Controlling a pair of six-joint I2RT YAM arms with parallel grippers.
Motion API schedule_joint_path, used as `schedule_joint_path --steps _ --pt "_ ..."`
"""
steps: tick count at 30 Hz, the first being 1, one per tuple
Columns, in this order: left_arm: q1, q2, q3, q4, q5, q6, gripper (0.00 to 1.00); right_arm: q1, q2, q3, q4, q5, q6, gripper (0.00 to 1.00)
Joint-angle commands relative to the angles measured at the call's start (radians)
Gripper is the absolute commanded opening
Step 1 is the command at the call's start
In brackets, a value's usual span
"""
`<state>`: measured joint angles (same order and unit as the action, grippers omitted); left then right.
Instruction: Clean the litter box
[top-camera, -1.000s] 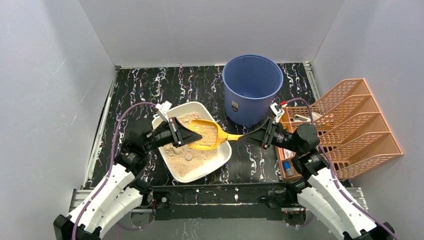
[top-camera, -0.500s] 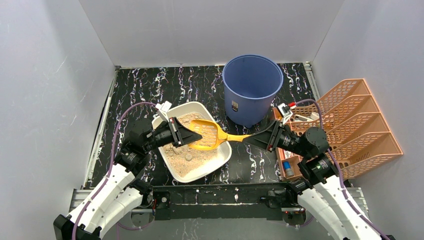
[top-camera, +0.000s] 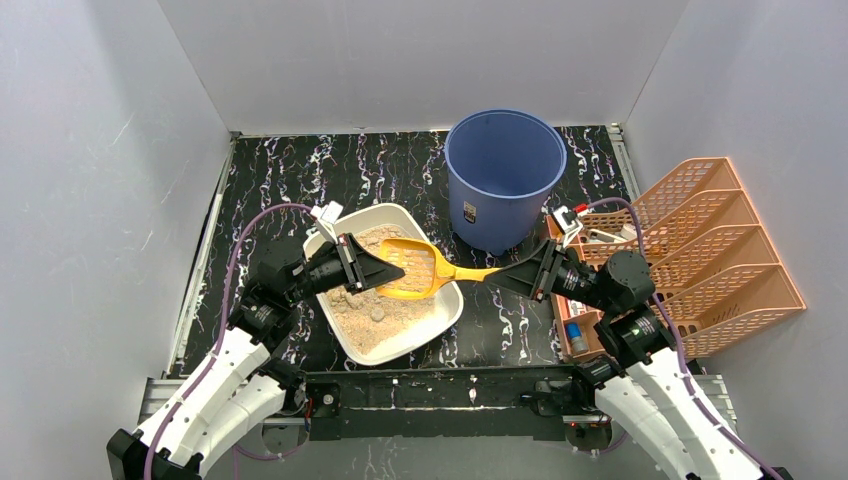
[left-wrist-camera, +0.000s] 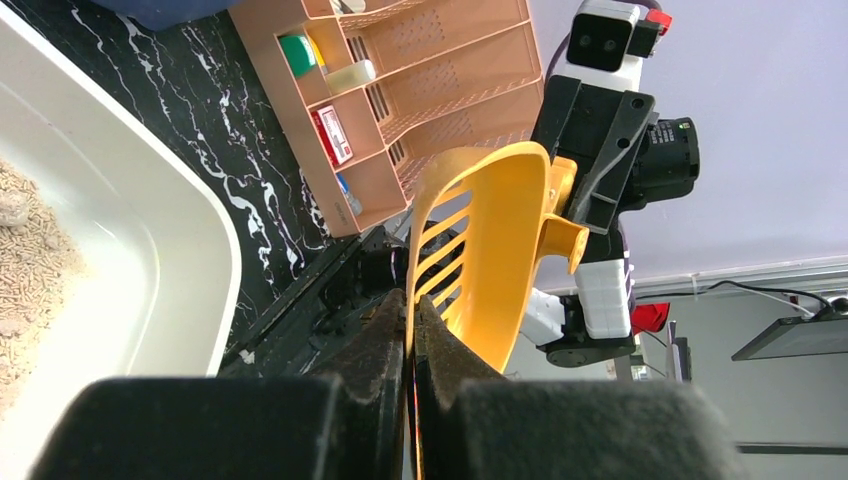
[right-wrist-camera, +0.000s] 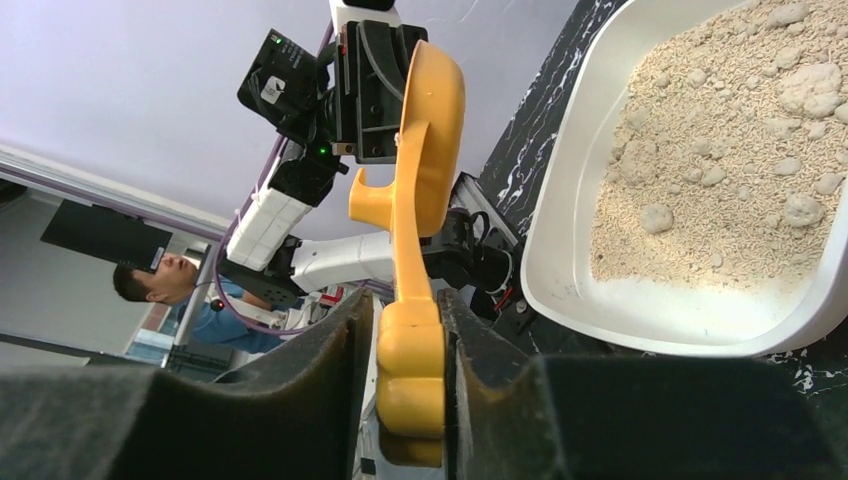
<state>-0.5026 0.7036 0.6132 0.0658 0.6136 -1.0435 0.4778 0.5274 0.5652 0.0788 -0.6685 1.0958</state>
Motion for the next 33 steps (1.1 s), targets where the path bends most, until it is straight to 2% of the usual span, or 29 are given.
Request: schedule_joint_path --steps 1,3,4,9,10,12,13,15,17,20,23,27,33 --pt "0.007 -0.003 0.026 0.028 0.038 -0.006 0.00 -0.004 0.002 0.052 0.024 -0.008 -0.013 0.32" --pt "0.007 -0.003 0.026 0.022 0.040 -0.003 0.00 -0.004 0.003 0.056 0.024 -0.009 -0.015 0.17" --pt "0.007 -0.003 0.026 0.019 0.041 0.000 0.00 -0.004 0.003 0.060 0.020 -0.008 -0.020 0.02" --pt "0.007 0.003 0.036 -0.038 0.030 0.026 0.00 -0.004 -0.012 0.064 -0.002 0.029 -0.022 0.01" --pt "0.007 0.005 0.044 -0.070 0.019 0.042 0.03 -0.003 -0.017 0.064 -0.005 0.035 -0.023 0.01" --pt "0.007 0.014 0.060 -0.131 -0.004 0.072 0.16 -0.004 -0.021 0.070 -0.019 0.050 -0.028 0.01" --pt "0.007 0.014 0.062 -0.142 -0.012 0.078 0.26 -0.004 -0.020 0.072 -0.028 0.054 -0.032 0.01" --pt "0.007 0.019 0.068 -0.177 -0.031 0.094 0.54 -0.004 -0.017 0.071 -0.033 0.056 -0.032 0.01" --pt "0.007 0.025 0.086 -0.233 -0.058 0.120 0.71 -0.004 -0.012 0.076 -0.047 0.061 -0.035 0.01" --pt "0.007 0.044 0.128 -0.337 -0.123 0.172 0.86 -0.004 0.005 0.106 -0.112 0.078 -0.080 0.01" --pt "0.007 0.072 0.189 -0.453 -0.196 0.231 0.97 -0.003 0.048 0.161 -0.213 0.089 -0.141 0.01" --pt "0.007 0.117 0.278 -0.636 -0.330 0.332 0.98 -0.004 0.120 0.239 -0.326 0.094 -0.205 0.01" --pt "0.006 0.170 0.397 -0.888 -0.631 0.418 0.98 -0.003 0.233 0.386 -0.559 0.179 -0.304 0.01"
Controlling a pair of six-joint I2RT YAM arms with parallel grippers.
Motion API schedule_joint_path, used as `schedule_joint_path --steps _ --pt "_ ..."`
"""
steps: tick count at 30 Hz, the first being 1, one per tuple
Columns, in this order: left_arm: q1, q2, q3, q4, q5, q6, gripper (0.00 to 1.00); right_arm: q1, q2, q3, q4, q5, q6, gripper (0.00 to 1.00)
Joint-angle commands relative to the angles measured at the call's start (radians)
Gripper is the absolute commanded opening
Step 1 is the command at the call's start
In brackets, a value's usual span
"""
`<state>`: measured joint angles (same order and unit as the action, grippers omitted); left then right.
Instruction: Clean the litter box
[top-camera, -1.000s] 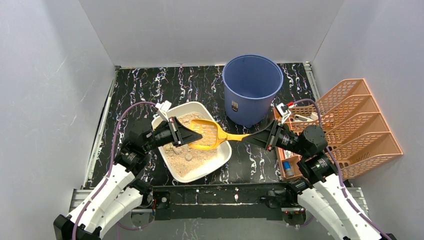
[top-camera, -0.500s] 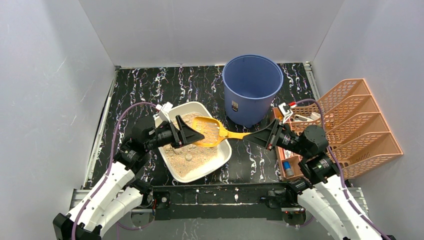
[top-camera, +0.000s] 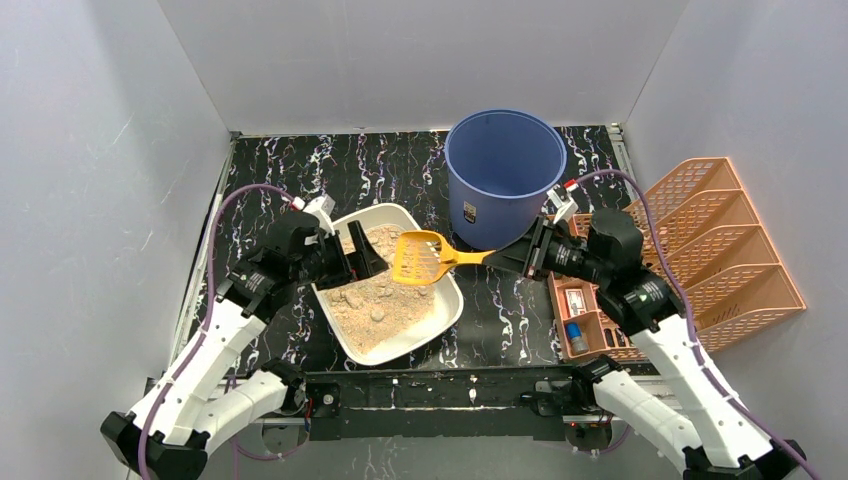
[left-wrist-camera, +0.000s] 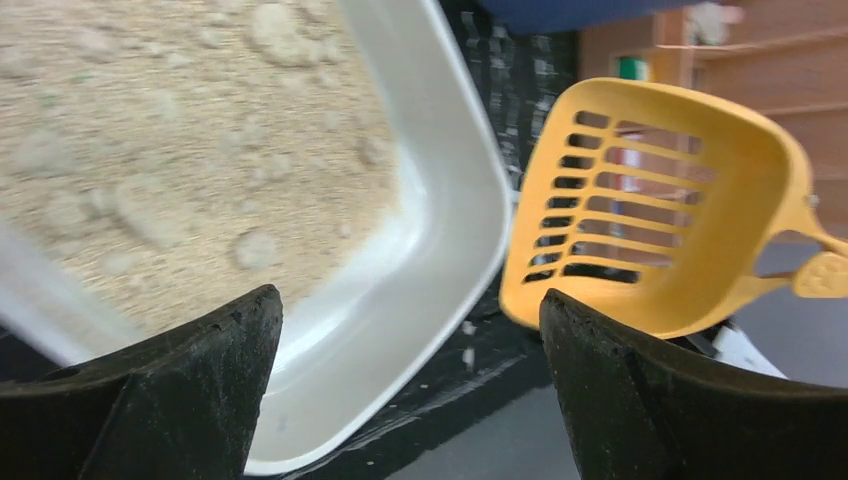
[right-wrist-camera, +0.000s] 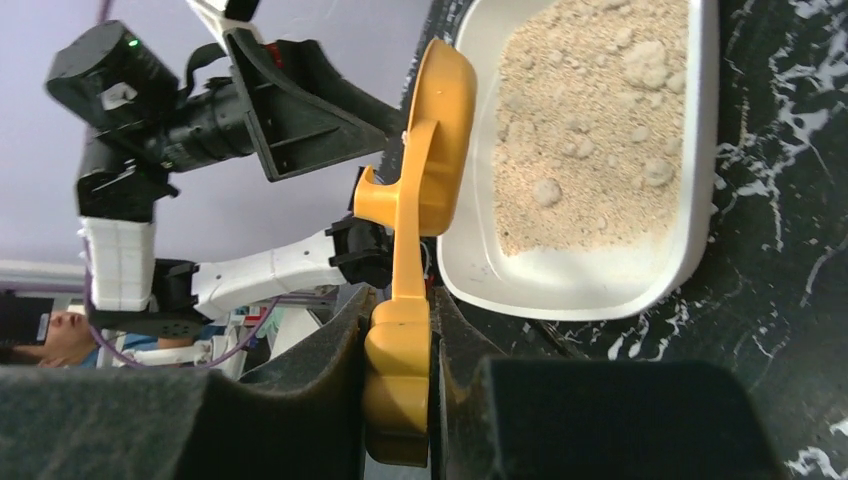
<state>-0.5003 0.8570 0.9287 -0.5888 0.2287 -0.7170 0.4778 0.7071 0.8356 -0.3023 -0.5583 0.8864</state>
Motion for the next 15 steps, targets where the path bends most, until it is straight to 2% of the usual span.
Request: schedule_joint_path --steps 1,7,12,15 --pt "0.005 0.022 0.107 -0.276 -0.297 0.095 0.98 -0.003 0.072 0.151 -0.213 0.086 -0.104 0.01" --pt "0.005 0.059 0.171 -0.397 -0.543 0.078 0.98 0.000 0.208 0.303 -0.434 0.177 -0.138 0.01" --pt "0.005 0.069 0.082 -0.352 -0.617 0.049 0.98 0.035 0.258 0.362 -0.502 0.239 -0.109 0.01" --pt "0.006 0.098 0.035 -0.315 -0.635 0.037 0.98 0.112 0.285 0.382 -0.536 0.343 -0.088 0.01"
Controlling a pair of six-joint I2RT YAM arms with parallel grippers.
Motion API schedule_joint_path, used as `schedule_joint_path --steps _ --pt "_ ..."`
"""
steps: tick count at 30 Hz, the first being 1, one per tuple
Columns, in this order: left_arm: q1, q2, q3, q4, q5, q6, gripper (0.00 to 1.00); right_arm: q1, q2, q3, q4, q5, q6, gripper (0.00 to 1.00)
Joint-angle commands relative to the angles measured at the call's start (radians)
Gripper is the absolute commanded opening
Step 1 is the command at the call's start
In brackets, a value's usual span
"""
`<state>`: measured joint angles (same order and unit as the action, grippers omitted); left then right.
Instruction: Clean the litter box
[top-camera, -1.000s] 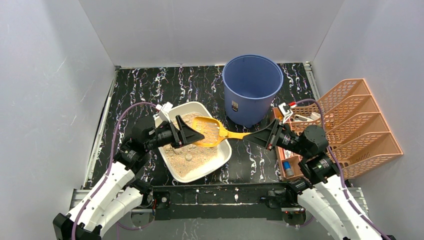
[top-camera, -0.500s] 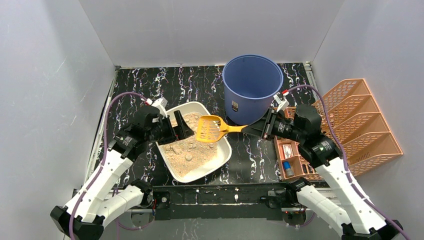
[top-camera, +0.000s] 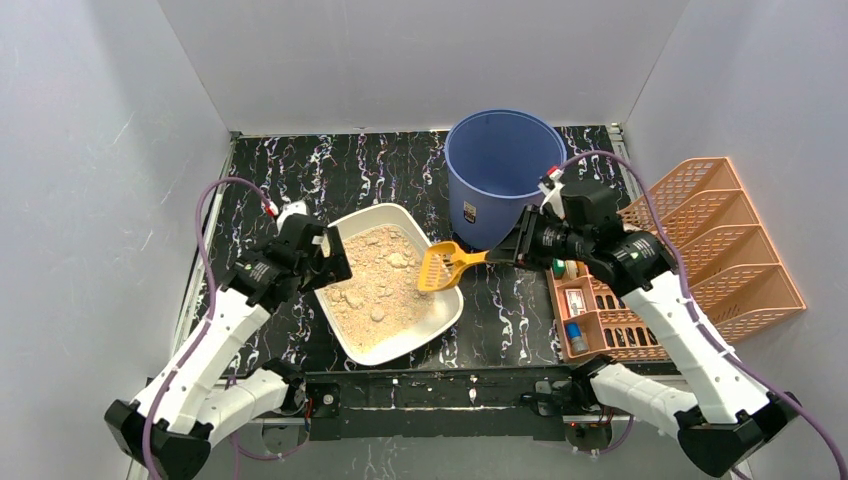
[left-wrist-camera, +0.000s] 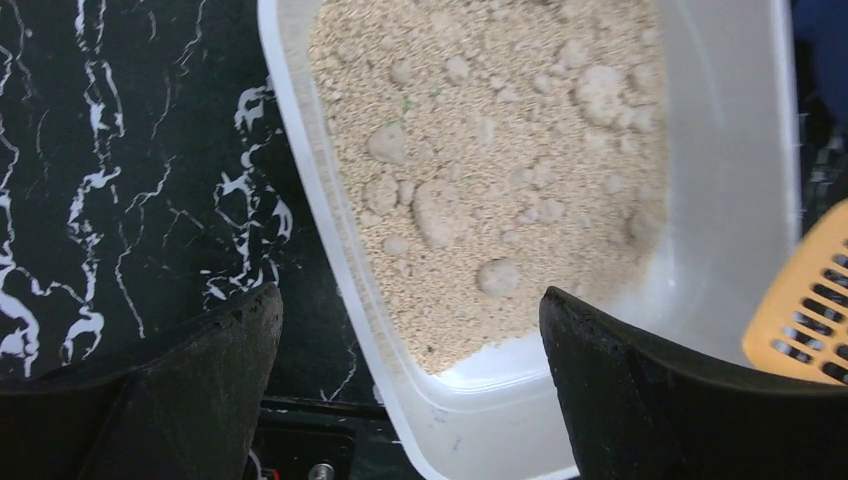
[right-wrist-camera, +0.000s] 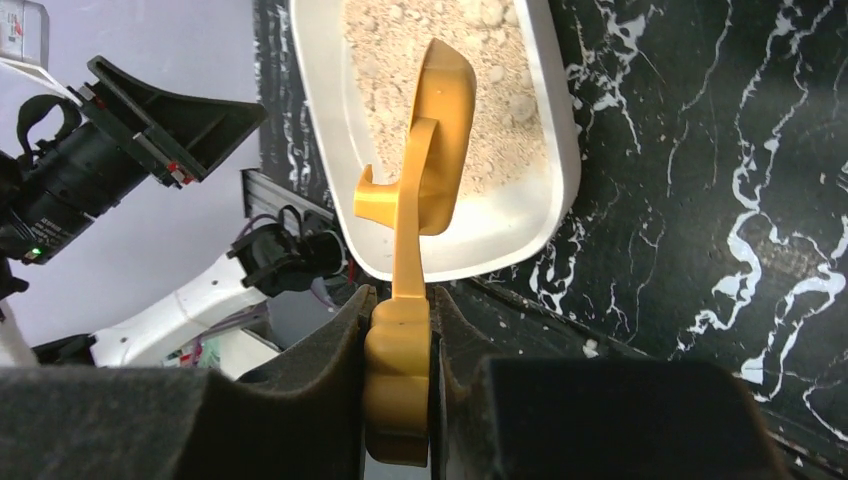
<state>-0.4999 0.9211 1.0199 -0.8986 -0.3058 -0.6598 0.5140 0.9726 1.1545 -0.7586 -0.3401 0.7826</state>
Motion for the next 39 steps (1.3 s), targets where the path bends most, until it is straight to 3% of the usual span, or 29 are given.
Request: schedule_joint_path --steps 1,8,18,25,39 --pt "0.008 0.046 -0.068 0.008 -0.105 -0.025 0.98 0.112 0.033 0.069 -0.089 0.161 0.025 0.01" --pt "0.070 0.132 -0.111 0.120 -0.121 0.010 0.98 0.376 0.161 0.138 -0.154 0.435 0.092 0.01" --pt "0.138 0.217 -0.195 0.225 -0.057 0.025 0.90 0.476 0.269 0.193 -0.225 0.592 0.149 0.01" --pt "0.151 0.249 -0.249 0.292 -0.033 0.016 0.78 0.500 0.298 0.173 -0.213 0.644 0.202 0.01" --pt "0.155 0.277 -0.322 0.365 0.033 -0.023 0.23 0.511 0.289 0.061 -0.137 0.736 0.343 0.01"
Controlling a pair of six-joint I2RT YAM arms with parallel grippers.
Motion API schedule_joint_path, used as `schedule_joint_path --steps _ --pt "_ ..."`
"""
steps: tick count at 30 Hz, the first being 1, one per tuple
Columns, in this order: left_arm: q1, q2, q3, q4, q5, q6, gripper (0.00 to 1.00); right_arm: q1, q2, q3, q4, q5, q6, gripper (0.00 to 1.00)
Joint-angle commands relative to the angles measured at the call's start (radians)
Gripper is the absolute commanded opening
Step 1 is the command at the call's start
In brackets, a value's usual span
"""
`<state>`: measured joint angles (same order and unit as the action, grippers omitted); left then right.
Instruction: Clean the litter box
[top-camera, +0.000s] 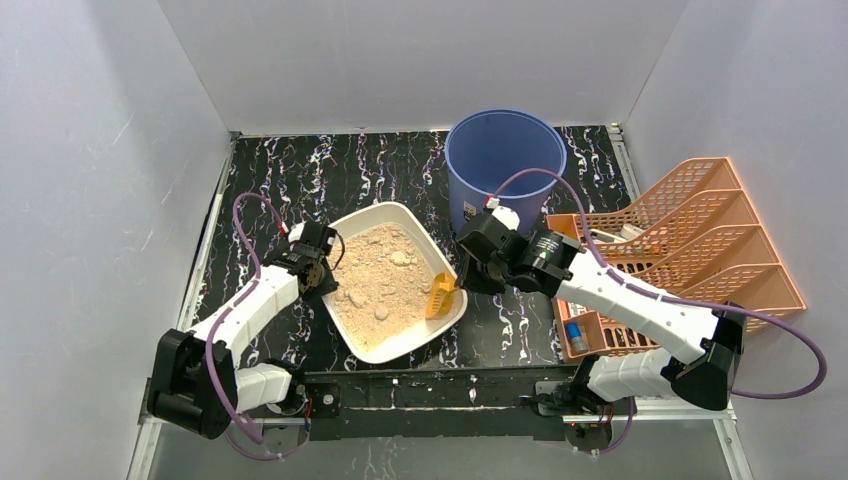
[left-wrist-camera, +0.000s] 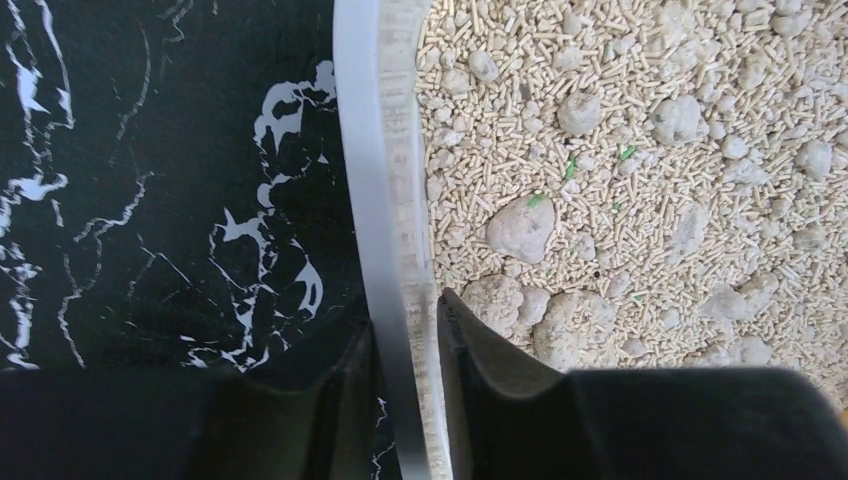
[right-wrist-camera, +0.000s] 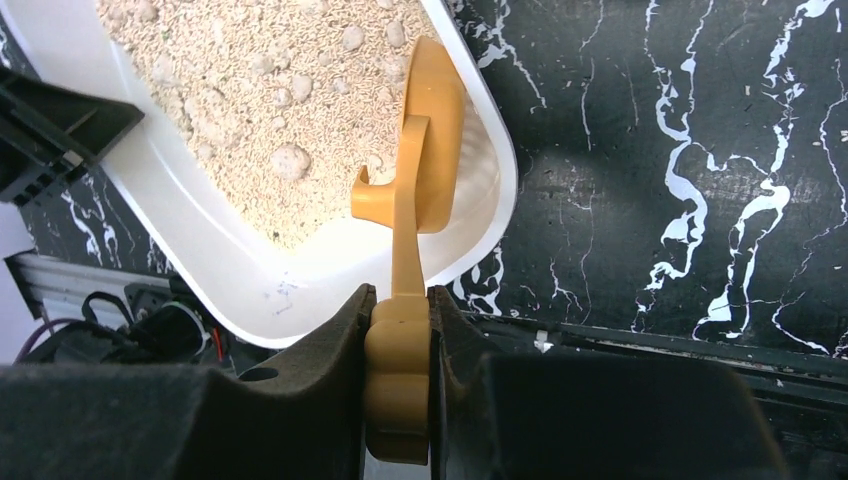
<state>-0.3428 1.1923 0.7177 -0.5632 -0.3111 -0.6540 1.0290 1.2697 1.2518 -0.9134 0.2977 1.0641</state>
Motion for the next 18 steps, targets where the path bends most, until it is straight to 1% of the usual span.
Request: schedule_joint_path --steps 1,6,7,18 --pt "-0.002 0.004 -0.026 0.030 0.042 -0.035 0.21 -0.003 -0.009 -0.047 0.024 0.100 0.074 0.01" --pt "-0.002 -0.041 -0.051 0.021 0.041 -0.064 0.02 -0.003 -0.038 -0.130 0.090 0.106 0.136 0.01" --pt "-0.002 -0.052 -0.057 0.018 0.041 -0.074 0.00 -0.003 -0.045 -0.148 0.103 0.107 0.145 0.01" --pt "-0.002 -0.173 -0.124 -0.020 0.101 -0.173 0.00 -0.003 -0.102 -0.316 0.234 0.113 0.269 0.01"
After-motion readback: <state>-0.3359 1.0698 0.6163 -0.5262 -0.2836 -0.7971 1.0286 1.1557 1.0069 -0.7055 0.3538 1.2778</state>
